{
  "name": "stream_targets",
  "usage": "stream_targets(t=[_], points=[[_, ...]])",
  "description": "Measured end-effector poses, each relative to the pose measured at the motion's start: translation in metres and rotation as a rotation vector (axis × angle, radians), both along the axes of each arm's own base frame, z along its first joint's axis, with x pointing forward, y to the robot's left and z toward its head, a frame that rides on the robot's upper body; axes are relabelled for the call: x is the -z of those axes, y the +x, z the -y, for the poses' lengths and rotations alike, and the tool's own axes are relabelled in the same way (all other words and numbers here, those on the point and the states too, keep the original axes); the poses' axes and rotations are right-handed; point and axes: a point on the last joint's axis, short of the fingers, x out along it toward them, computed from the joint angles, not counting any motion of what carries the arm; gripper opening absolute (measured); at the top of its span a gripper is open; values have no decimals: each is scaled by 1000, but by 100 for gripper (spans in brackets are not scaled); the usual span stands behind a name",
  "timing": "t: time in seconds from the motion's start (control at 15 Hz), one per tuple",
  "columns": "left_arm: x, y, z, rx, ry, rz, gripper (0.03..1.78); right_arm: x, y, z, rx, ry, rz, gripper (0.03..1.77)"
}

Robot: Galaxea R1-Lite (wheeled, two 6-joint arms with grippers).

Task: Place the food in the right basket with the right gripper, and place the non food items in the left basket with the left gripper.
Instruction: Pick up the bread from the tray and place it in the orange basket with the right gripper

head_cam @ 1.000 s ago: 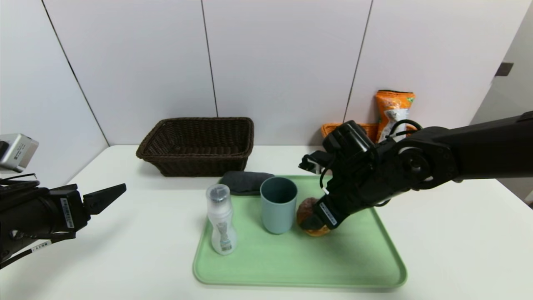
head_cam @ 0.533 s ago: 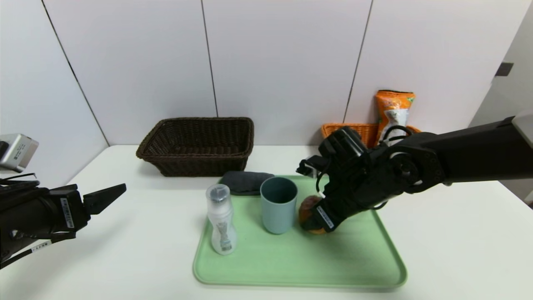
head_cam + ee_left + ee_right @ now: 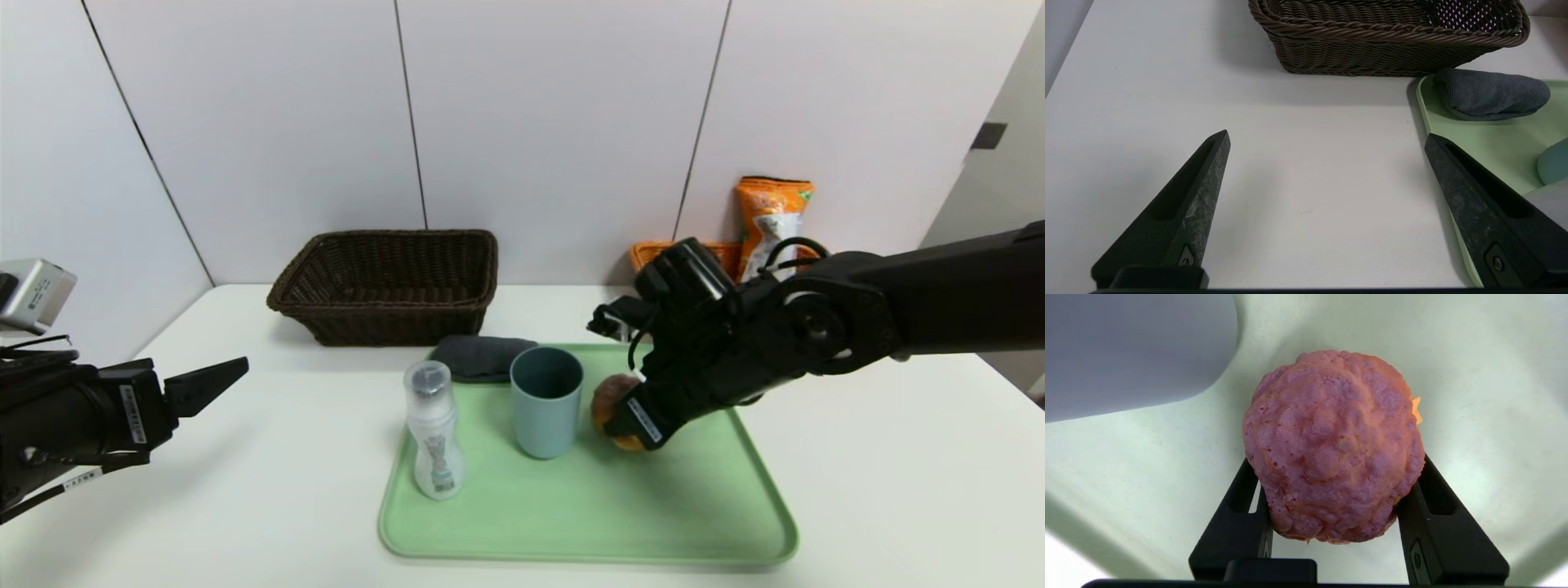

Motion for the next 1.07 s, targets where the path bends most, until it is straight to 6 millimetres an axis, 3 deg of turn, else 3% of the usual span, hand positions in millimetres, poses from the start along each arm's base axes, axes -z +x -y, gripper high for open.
stream_targets(t=[0.33, 0.53, 0.73, 1.07], points=[[1, 1, 0, 2, 0, -6, 169, -71, -23, 23, 11, 142, 187, 82], [1, 1, 0, 1, 0, -5, 169, -111, -12, 57, 109, 216, 354, 82], [1, 2, 0, 0, 0, -3, 169, -117, 17, 92, 235, 223, 455, 82], [-2, 3, 0, 2, 0, 23, 169, -90, 77, 134, 351, 152, 503, 82]])
